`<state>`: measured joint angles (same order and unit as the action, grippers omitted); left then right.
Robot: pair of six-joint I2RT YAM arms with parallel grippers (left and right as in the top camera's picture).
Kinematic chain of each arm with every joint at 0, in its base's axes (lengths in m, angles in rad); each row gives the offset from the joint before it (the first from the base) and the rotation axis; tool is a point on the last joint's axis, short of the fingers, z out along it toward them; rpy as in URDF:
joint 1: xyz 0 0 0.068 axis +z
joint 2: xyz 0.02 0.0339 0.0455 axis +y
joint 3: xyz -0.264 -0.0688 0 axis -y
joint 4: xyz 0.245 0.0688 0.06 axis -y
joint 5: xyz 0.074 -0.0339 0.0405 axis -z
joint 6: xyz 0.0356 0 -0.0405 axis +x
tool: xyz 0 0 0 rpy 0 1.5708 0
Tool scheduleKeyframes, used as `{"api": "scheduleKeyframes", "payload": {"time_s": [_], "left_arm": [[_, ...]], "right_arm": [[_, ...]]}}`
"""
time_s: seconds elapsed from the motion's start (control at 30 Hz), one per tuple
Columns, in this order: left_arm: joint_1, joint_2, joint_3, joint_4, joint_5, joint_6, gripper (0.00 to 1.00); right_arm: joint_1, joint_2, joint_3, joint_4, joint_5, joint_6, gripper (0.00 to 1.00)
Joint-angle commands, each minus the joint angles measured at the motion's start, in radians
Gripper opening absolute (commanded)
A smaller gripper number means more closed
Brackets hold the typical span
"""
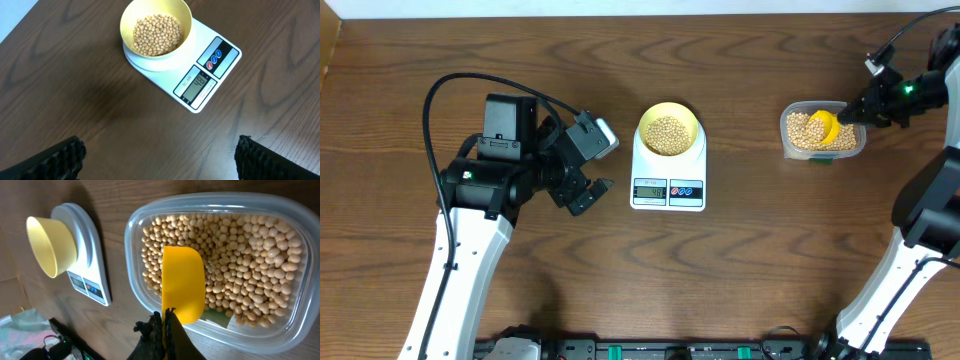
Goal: Scoop item into bowl and weigh 50g on scale
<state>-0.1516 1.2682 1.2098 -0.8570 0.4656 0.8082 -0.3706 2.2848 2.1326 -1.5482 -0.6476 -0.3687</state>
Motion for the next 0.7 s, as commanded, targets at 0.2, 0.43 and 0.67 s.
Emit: {"api": "scheduleKeyframes", "payload": {"time_s": [0.2,0.43,0.67], "left_arm": [[0.005,0.005,-0.005,-0.002,0.009,-0.009,0.98],[0.005,0.005,-0.005,-0.002,0.009,-0.009,0.97],[0.005,0.005,-0.005,-0.002,0.009,-0.009,0.98]], "right_arm": [[-0.034,0.01,0.099,-0.06,-0.069,-0.054,0.01],[-0.035,0.01,0.112,-0.087,-0.09,-0.078,0.01],[-0.035,0.01,0.112,-0.096,-0.195,-0.081,0.01]]}}
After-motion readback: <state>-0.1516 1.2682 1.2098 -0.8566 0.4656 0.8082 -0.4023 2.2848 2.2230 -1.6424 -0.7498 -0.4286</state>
